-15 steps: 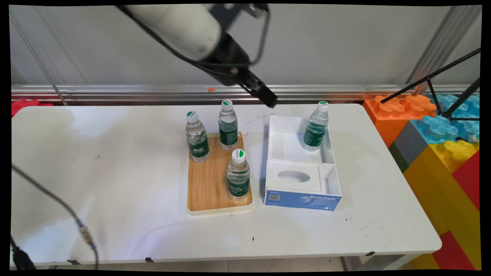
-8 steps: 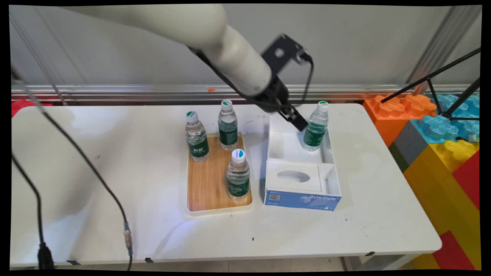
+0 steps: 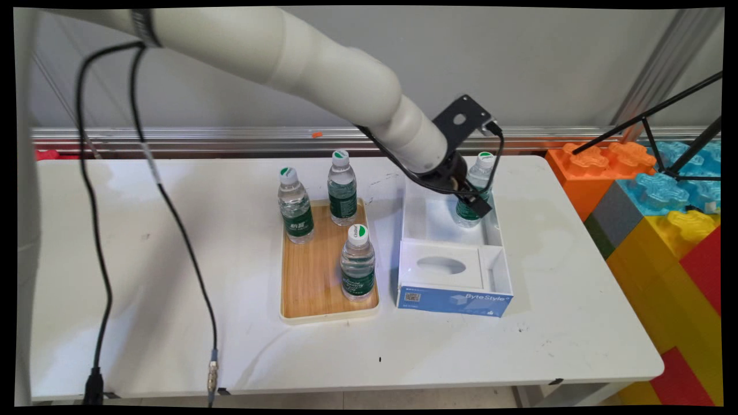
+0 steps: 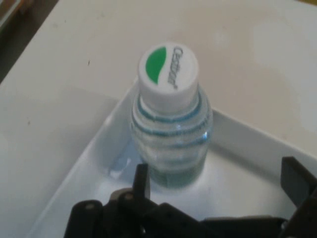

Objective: Pick up the green bottle from the white box

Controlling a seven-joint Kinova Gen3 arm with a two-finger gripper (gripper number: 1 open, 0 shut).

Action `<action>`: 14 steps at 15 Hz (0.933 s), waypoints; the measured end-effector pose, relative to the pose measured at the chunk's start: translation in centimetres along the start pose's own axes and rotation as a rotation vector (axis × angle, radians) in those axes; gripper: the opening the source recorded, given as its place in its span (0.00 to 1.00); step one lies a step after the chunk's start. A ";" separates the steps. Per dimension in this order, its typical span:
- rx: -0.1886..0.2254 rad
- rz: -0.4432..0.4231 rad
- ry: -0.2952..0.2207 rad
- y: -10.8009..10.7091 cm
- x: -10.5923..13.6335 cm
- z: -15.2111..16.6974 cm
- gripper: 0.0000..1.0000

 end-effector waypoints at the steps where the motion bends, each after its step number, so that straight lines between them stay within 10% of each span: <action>1: 0.002 0.005 0.006 0.0 0.2 0.7 1.00; 14: 0.056 0.080 0.082 -0.5 1.7 4.6 1.00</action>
